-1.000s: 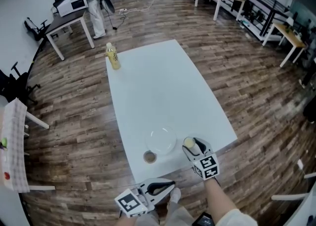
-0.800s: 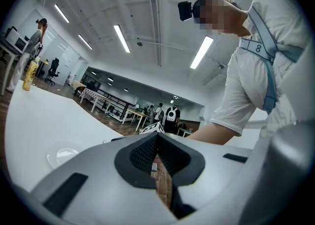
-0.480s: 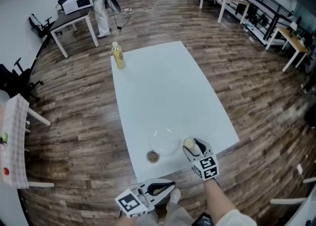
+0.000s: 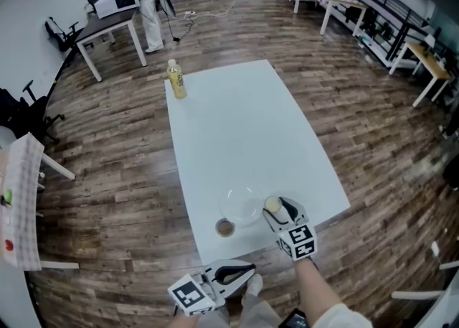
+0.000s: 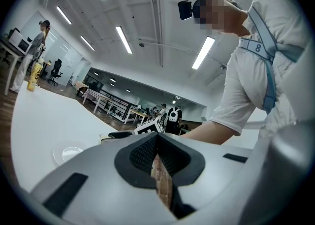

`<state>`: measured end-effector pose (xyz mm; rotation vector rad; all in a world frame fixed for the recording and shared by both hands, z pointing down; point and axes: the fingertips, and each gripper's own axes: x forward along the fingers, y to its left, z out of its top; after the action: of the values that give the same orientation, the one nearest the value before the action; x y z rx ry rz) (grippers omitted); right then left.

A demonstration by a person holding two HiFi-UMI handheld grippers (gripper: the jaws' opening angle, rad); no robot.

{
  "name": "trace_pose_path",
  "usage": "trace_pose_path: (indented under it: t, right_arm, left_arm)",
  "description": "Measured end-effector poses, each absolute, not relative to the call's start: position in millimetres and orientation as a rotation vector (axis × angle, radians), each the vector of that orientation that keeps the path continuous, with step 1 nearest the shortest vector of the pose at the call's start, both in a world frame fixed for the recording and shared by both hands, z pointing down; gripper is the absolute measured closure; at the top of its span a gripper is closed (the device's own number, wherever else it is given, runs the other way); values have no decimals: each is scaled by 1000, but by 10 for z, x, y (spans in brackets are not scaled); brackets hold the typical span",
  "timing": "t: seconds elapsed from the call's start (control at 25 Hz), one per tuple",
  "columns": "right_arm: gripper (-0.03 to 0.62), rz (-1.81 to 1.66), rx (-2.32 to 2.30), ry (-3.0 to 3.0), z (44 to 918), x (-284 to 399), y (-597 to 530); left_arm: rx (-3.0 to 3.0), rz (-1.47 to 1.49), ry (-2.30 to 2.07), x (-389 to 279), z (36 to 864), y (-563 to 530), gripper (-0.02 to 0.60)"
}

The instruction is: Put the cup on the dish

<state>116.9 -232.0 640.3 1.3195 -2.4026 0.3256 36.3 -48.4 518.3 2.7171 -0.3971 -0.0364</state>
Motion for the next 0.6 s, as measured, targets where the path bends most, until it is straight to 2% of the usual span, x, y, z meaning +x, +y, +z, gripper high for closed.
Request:
trace_pose_path:
  t: [0.6]
  right_arm:
    - [333,330,1234,-2452,6415,739,-2544]
  left_arm:
    - [2706,-52,-428,225,5222,-573,580]
